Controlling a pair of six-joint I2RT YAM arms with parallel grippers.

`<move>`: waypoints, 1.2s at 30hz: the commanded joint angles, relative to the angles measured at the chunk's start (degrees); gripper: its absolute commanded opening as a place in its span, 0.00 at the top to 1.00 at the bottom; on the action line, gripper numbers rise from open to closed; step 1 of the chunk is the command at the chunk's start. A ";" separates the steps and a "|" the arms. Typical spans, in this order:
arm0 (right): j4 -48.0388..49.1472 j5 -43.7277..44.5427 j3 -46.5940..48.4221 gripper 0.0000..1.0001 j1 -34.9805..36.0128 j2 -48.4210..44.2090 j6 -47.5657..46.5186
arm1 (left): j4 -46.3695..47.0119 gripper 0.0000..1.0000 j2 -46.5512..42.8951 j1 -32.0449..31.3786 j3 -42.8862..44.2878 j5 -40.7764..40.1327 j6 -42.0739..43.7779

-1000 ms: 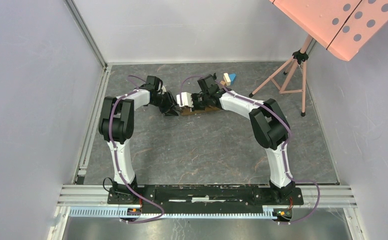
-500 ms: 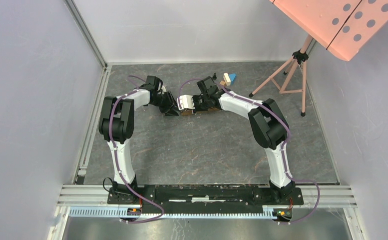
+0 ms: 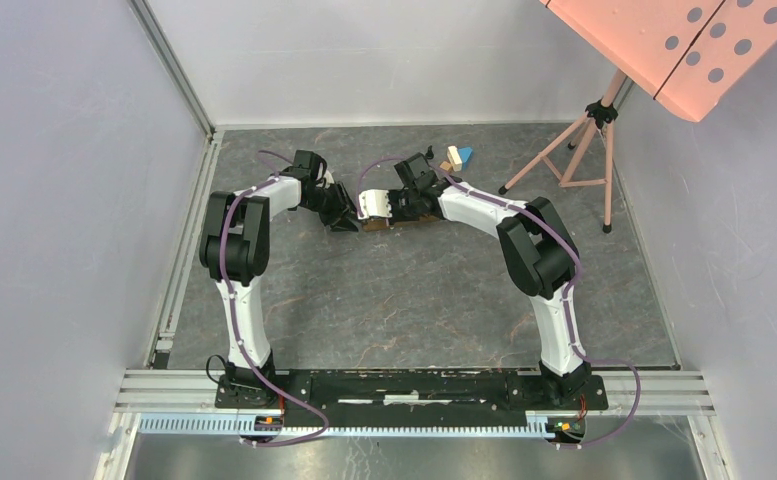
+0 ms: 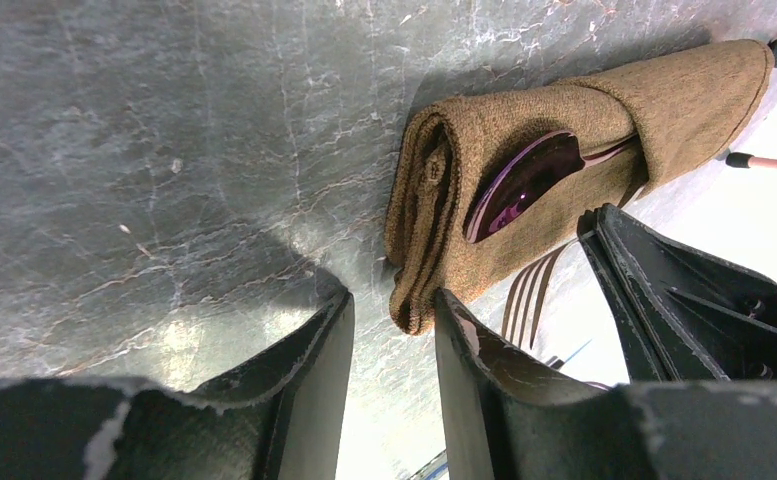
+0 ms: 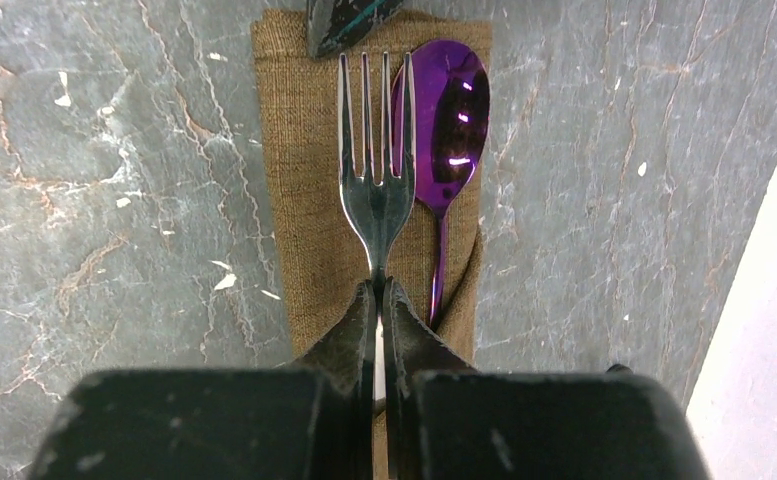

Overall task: Fold the napkin into a case and place the utensils inside
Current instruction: Insert the fork into the folded napkin, then reset both arms

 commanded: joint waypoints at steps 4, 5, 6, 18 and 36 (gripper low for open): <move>-1.05 2.18 -0.69 1.00 -0.35 -0.43 -2.10 | -3.24 0.54 4.54 -0.50 -1.10 -8.70 0.94; -1.17 1.91 -0.78 1.00 -0.31 -0.48 -2.36 | -3.30 0.54 4.54 -0.59 -1.04 -8.58 1.06; -1.20 1.78 -0.86 1.00 -0.32 -0.52 -2.55 | -3.28 0.55 4.54 -0.53 -1.10 -8.58 1.09; -2.39 0.26 0.91 0.87 -0.31 0.64 -1.82 | -3.29 0.54 1.99 -0.64 -1.04 -9.63 2.41; 11.59 -6.07 -26.41 0.38 3.80 -46.52 31.96 | -1.30 0.44 -44.63 -2.33 -8.46 -5.45 10.62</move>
